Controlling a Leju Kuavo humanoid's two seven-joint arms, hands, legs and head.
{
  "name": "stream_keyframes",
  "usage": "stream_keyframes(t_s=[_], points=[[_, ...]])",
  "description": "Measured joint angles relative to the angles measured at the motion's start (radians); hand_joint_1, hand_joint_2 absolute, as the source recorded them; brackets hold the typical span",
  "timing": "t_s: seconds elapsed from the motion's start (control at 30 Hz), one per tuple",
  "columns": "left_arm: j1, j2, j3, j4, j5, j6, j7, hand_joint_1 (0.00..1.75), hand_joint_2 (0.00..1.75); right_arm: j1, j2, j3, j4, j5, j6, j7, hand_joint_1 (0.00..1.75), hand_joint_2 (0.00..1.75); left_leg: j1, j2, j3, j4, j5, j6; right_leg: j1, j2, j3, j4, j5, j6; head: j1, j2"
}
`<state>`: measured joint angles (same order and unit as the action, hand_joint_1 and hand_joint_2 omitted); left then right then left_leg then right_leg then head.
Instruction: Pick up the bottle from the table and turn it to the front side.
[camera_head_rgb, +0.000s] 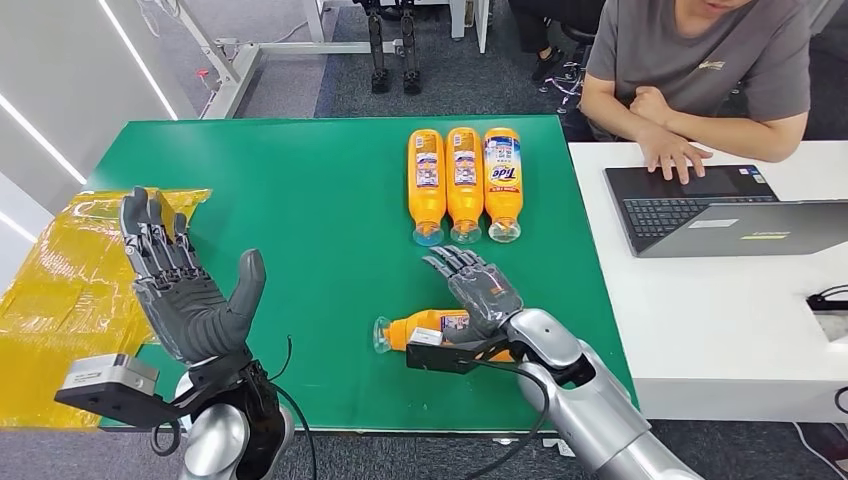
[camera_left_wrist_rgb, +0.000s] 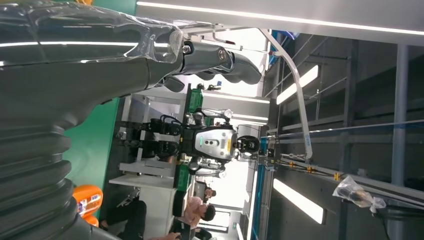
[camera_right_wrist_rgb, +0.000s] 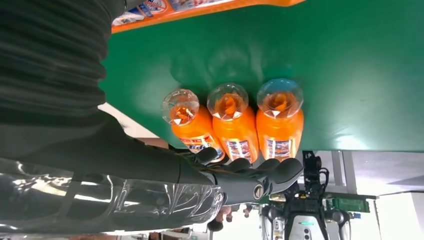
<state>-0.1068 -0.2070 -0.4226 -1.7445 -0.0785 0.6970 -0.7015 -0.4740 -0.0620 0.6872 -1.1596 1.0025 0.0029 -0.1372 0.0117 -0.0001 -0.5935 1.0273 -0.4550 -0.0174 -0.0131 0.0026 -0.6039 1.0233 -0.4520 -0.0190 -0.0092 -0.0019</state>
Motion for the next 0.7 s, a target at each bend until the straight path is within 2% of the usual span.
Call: stream_keyframes(t_s=[0.13, 0.47, 0.7], points=[[-0.003, 0.005, -0.005, 0.001, 0.007, 0.0, 0.0, 0.0, 1.75, -0.015, -0.021, 0.015, 0.016, -0.004, 0.024, 0.002, 0.0, 1.75, 0.0, 0.0, 0.0, 0.0, 0.0, 0.0, 0.0, 0.0, 0.0, 0.0, 0.0, 0.0, 0.0, 0.0], [-0.026, 0.007, -0.007, 0.022, 0.055, -0.003, 0.0, 0.0, 1.75, -0.089, -0.079, 0.084, 0.063, -0.049, 0.172, 0.022, 0.0, 1.75, 0.0, 0.0, 0.002, 0.0, 0.0, 0.001, 0.0, 0.0, 0.002, 0.0, 0.001, 0.001, 0.0, 0.0], [-0.025, 0.005, -0.003, 0.027, 0.055, -0.004, 0.0, 0.0, 1.75, -0.123, -0.119, 0.141, 0.113, -0.02, 0.211, 0.052, 0.0, 1.75, -0.001, -0.002, 0.002, 0.001, 0.001, 0.005, 0.0, -0.002, 0.005, -0.001, 0.002, 0.003, 0.0, 0.0]])
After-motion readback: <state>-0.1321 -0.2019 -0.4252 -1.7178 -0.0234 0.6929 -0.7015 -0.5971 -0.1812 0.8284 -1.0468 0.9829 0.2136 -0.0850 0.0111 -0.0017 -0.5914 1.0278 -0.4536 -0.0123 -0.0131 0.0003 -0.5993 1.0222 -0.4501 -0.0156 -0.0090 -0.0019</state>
